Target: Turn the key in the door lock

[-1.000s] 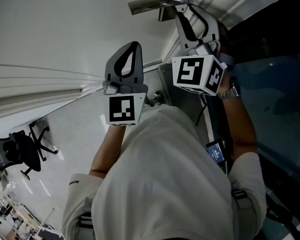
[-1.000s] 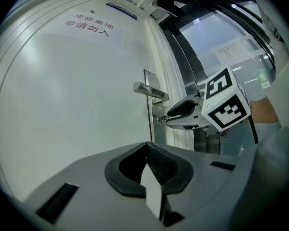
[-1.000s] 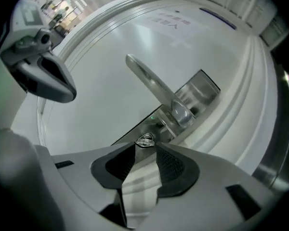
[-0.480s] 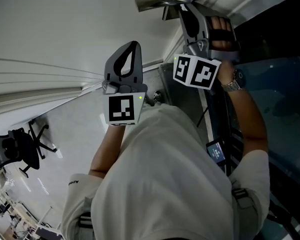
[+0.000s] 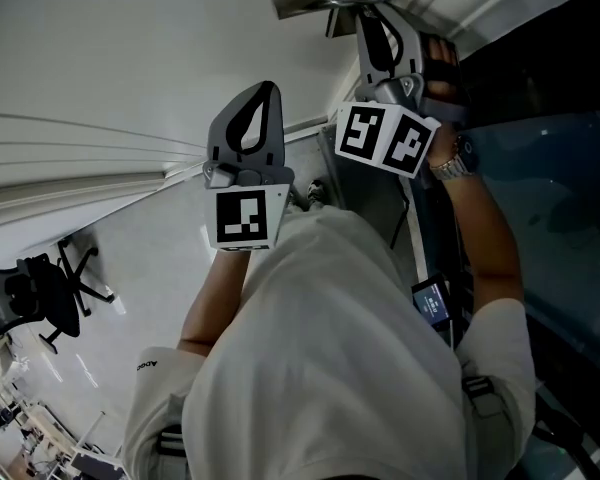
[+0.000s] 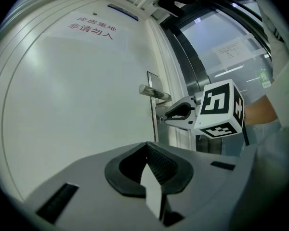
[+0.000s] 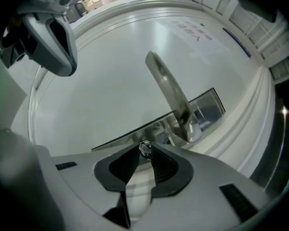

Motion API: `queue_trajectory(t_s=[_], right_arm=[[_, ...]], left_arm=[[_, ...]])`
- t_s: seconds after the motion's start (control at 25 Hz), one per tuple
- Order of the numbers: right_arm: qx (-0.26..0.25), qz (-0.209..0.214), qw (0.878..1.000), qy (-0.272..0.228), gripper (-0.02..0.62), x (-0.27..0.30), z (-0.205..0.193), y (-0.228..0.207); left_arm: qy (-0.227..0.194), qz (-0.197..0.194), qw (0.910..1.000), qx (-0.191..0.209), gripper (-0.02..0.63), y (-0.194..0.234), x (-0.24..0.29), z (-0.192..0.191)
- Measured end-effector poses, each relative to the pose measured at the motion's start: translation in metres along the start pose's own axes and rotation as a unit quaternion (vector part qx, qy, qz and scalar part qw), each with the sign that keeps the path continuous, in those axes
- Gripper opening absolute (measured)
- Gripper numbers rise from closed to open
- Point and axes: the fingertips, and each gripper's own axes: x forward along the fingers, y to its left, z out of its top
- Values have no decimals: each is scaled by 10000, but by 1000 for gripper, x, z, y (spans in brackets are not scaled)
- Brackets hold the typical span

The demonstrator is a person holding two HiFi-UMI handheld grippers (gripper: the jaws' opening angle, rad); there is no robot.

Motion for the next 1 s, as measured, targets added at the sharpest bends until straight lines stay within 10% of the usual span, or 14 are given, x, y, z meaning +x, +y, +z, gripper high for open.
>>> queue_trajectory(t_s=[0.64, 0.8, 1.0], right_arm=[[2449, 309, 9689, -166, 11, -1, -1, -11], [3659, 606, 9285, -188, 12, 1, -2, -15], [5243, 762, 8479, -206, 12, 1, -9, -19]], left_arm=[[-24, -9, 10000, 2, 9, -2, -1, 3], [-12, -14, 10000, -3, 9, -3, -1, 2], [21, -29, 10000, 37, 9, -5, -1, 2]])
